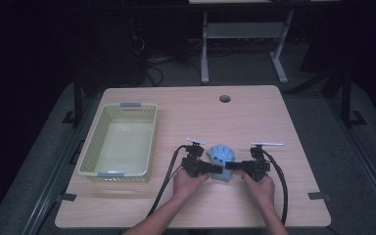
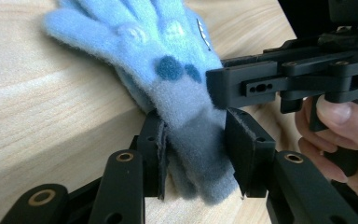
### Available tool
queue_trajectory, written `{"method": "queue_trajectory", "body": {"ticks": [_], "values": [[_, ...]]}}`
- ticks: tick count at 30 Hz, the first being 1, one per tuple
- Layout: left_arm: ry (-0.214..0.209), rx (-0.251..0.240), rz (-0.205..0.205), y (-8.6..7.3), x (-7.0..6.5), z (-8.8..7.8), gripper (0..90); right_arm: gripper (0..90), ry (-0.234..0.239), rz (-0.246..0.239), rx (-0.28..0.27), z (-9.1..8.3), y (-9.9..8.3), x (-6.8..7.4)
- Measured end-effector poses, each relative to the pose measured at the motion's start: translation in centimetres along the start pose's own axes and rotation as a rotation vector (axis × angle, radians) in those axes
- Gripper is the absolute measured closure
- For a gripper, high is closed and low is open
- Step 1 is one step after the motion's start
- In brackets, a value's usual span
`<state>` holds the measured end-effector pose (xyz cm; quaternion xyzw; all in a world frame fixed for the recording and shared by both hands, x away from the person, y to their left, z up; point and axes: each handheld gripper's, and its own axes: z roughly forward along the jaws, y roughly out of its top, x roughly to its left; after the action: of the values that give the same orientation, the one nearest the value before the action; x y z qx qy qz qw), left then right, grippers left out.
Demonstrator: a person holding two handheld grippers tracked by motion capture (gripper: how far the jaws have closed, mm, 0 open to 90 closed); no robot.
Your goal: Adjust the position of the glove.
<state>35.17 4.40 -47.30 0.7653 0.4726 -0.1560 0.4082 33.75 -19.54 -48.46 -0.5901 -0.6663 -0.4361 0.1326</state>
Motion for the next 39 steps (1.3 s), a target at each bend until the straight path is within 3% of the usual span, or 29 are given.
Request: {"method": "queue_trajectory", "body": {"ticks": [4, 11, 39], "values": [[-0.026, -0.002, -0.024, 0.1, 0.4, 0.1, 61.8, 76.0, -0.003, -0.002, 0.001, 0.1, 0.0, 0.1], [-0.036, -0.011, -0.026, 0.0, 0.6, 0.1, 63.0, 77.7, -0.005, -0.009, -0.009, 0.1, -0.1, 0.3], [-0.031, -0.019, 0.005, 0.1, 0.4, -0.4, 64.2, 79.7, 0.004, -0.039, -0.040, -0.3, -0.1, 1.3]]}}
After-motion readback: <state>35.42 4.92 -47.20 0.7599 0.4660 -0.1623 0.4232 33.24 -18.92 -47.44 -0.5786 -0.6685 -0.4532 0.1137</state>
